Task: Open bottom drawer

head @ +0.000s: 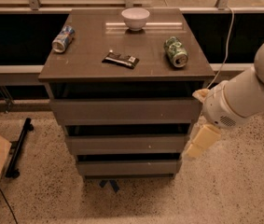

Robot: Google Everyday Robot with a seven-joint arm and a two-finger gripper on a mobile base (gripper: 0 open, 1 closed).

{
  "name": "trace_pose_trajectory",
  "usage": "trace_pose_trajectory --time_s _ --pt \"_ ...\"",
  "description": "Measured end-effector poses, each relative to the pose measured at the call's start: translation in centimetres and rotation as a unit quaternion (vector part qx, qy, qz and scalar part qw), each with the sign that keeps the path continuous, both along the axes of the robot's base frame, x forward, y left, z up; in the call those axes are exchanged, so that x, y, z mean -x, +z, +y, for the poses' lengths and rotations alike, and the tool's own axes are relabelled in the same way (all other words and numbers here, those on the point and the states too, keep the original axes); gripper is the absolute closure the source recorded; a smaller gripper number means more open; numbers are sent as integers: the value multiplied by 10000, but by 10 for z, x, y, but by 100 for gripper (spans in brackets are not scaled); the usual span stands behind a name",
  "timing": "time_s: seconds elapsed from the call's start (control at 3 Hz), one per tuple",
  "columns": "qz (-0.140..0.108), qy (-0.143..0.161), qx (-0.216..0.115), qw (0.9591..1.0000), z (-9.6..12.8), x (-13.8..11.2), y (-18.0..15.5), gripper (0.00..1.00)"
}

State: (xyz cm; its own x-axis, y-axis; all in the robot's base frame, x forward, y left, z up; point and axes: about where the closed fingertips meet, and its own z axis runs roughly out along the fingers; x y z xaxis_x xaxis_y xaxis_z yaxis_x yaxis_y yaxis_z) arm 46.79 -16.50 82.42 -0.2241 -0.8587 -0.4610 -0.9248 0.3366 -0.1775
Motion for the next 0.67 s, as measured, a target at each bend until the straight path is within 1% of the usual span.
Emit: trace_pose_trajectory --time_s 0.33,0.67 --pt "81 -141 -302 9994 5 -2 -31 0" --pt "35 -220 -664 9975 8 -11 -93 0"
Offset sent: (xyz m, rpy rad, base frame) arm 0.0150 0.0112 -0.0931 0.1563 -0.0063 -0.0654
